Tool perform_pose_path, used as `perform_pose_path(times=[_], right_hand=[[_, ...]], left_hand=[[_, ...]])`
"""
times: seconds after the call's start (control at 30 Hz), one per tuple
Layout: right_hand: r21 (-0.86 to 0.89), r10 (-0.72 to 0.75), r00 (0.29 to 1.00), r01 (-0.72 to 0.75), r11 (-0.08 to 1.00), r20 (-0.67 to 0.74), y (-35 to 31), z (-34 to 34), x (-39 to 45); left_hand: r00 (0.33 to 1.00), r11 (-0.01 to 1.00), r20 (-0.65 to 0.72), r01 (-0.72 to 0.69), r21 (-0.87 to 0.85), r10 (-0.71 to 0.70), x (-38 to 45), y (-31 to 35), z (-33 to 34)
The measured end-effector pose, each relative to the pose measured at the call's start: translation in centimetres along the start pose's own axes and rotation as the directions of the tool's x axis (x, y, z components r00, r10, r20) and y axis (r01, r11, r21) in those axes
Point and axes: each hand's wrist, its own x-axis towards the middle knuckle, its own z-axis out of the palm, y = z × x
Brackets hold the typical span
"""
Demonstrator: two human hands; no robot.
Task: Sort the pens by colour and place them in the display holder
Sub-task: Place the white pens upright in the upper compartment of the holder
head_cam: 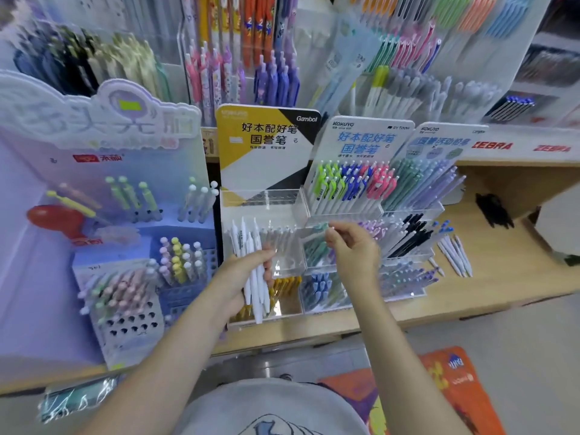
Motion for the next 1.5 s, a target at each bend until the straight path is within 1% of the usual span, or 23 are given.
perform_pose_path(times=[0.07,0.2,0.27,0.43,0.6,0.8,0.9,1.0,1.13,1.27,1.5], right_hand=[[-0.064,-0.024,0.999,0.026,0.998,0.034,0.1,0.4,0.5],[-0.15,-0.063,0.995,0.075,0.986,0.082,0.3,0.8,1.0],[-0.171,-0.089,0.985,0.114,0.979,0.148,0.2,1.1,2.2],[-0.191,-0.212,0.964,0.241,0.952,0.16,-0.5,1.5,2.6],[-0.206,-0.226,0.953,0.268,0.941,0.203,-0.7,2.0,3.7],[-0.231,-0.314,0.922,0.363,0.903,0.226,-0.2,2.0,3.4],[-0.256,-0.307,0.923,0.363,0.896,0.234,-0.1,1.7,3.6],[-0.261,-0.333,0.912,0.392,0.882,0.241,-0.1,1.3,3.9],[-0.254,-0.377,0.898,0.428,0.867,0.228,-0.4,1.5,3.7],[-0.236,-0.409,0.883,0.458,0.857,0.23,-1.0,2.1,3.7],[-0.208,-0.399,0.888,0.445,0.871,0.228,-0.9,2.0,3.6]], left_hand=[[1.0,0.999,-0.001,0.0,-0.037,-0.001,0.0,0.1,0.1],[1.0,0.999,0.012,-0.003,-0.033,0.003,-0.3,0.2,0.4],[0.999,0.996,-0.028,-0.033,-0.077,0.031,0.0,0.7,0.7],[0.995,0.99,-0.052,-0.088,-0.112,0.083,0.1,1.3,0.8],[0.996,0.979,-0.038,-0.08,-0.188,0.075,0.0,1.3,1.2],[0.998,0.964,-0.042,-0.058,-0.258,0.048,0.3,0.9,1.6],[0.999,0.976,-0.037,-0.026,-0.218,0.018,0.1,0.8,2.1],[1.0,0.986,-0.022,-0.014,-0.165,0.011,-0.1,0.8,2.3],[0.999,0.993,-0.001,-0.033,-0.11,0.033,-0.3,0.8,2.5],[0.999,0.994,0.0,-0.05,-0.099,0.05,-0.5,0.7,2.3],[0.998,0.99,-0.046,-0.055,-0.126,0.05,-1.0,0.5,1.8]])
